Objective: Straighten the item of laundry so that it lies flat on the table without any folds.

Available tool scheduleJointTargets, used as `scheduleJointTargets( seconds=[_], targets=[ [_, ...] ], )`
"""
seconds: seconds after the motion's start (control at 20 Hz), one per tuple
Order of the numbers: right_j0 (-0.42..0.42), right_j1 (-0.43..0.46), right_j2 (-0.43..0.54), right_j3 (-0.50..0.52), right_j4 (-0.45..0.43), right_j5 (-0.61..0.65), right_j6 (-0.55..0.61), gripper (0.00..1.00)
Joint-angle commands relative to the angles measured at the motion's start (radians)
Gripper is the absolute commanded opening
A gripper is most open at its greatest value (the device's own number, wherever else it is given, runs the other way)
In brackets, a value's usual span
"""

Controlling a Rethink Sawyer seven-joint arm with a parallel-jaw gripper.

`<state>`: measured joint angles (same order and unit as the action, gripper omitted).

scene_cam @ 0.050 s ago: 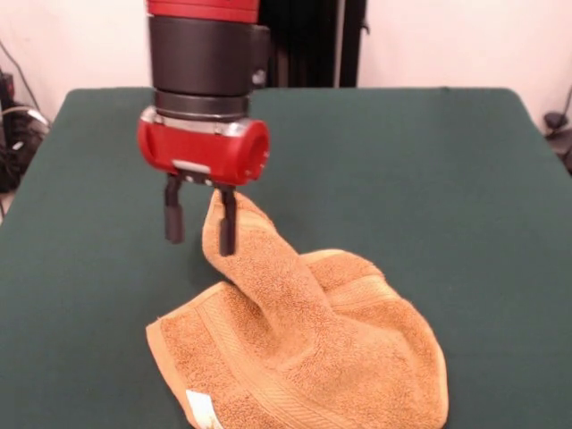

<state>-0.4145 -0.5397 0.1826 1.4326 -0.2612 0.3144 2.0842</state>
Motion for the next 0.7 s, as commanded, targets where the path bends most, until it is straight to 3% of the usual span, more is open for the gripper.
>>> scheduleJointTargets(
  seconds=[0.05, 0.7],
  targets=[
    [0.078, 0.003, 0.053, 0.125, 0.024, -0.015, 0.121, 1.0],
    [0.086, 0.023, 0.069, 0.142, 0.053, -0.027, 0.129, 1.0]
  ],
)
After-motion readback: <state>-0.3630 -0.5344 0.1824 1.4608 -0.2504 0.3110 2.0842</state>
